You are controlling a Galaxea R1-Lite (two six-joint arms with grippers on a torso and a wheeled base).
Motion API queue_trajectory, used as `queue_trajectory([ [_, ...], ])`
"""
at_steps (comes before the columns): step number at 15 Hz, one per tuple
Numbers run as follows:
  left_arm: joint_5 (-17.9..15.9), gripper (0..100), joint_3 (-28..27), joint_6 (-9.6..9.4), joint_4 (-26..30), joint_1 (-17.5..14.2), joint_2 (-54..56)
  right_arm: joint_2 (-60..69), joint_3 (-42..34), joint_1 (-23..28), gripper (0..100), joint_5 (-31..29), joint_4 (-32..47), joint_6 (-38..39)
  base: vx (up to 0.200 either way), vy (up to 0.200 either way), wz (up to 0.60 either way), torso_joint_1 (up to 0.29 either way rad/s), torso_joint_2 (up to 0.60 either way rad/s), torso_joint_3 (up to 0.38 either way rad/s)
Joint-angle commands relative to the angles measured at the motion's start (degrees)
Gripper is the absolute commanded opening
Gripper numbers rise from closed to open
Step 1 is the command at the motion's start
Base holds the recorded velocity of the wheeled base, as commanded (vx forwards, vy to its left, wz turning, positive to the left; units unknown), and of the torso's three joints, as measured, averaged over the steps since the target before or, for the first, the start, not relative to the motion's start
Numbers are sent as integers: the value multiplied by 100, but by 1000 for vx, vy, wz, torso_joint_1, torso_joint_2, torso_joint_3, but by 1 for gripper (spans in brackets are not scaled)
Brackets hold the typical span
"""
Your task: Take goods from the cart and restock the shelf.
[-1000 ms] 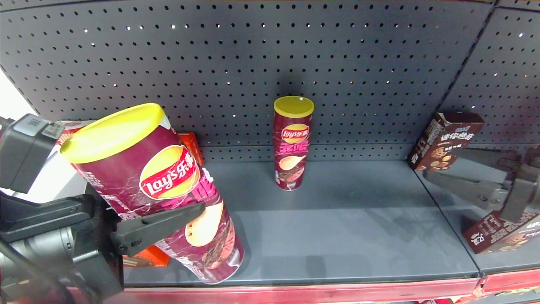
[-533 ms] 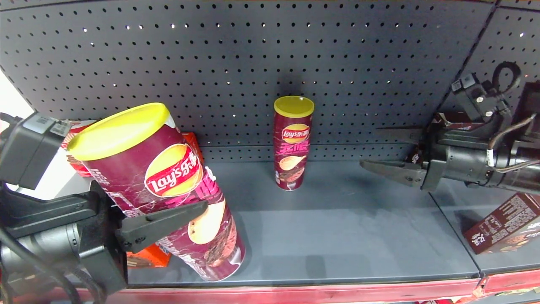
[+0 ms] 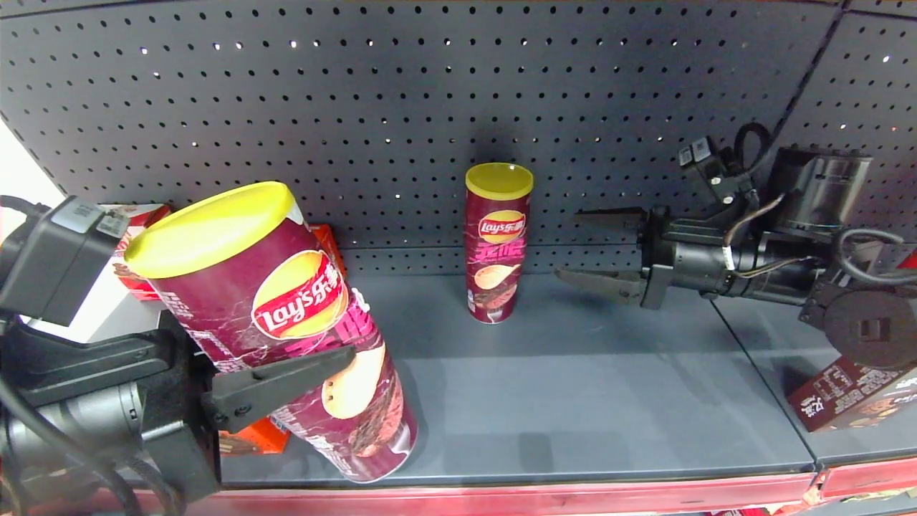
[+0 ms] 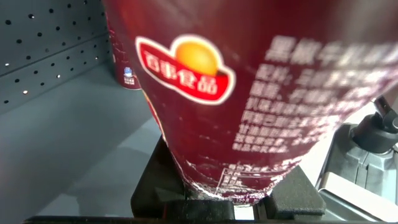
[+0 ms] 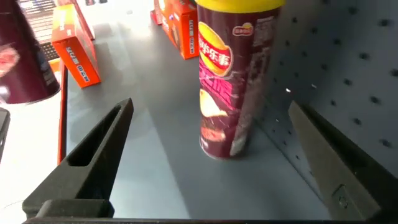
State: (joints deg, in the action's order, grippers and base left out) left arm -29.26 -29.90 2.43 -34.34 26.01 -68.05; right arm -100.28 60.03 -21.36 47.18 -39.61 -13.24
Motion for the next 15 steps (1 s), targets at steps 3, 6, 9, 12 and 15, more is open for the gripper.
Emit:
queue_trajectory([
  [3, 17, 0, -7, 4, -2, -9, -16, -607, 387, -211, 100, -7, -3, 6, 0, 0, 0, 0, 0, 0],
  [6, 17, 0, -7, 4, -2, -9, -59, -941, 668, -176, 100, 2, 6, -3, 0, 0, 0, 0, 0, 0],
  [9, 8, 0, -7, 21, -2, -9, -77, -1284, 800, -158, 100, -7, -21, 6, 0, 0, 0, 0, 0, 0],
  [12, 8, 0, -16, 100, -20, -35, -103, -1591, 1011, -176, 100, 2, -21, 6, 0, 0, 0, 0, 0, 0],
  [15, 8, 0, 2, 100, -20, -123, -103, -1635, 1037, -290, 100, 11, -21, 6, 0, 0, 0, 0, 0, 0],
])
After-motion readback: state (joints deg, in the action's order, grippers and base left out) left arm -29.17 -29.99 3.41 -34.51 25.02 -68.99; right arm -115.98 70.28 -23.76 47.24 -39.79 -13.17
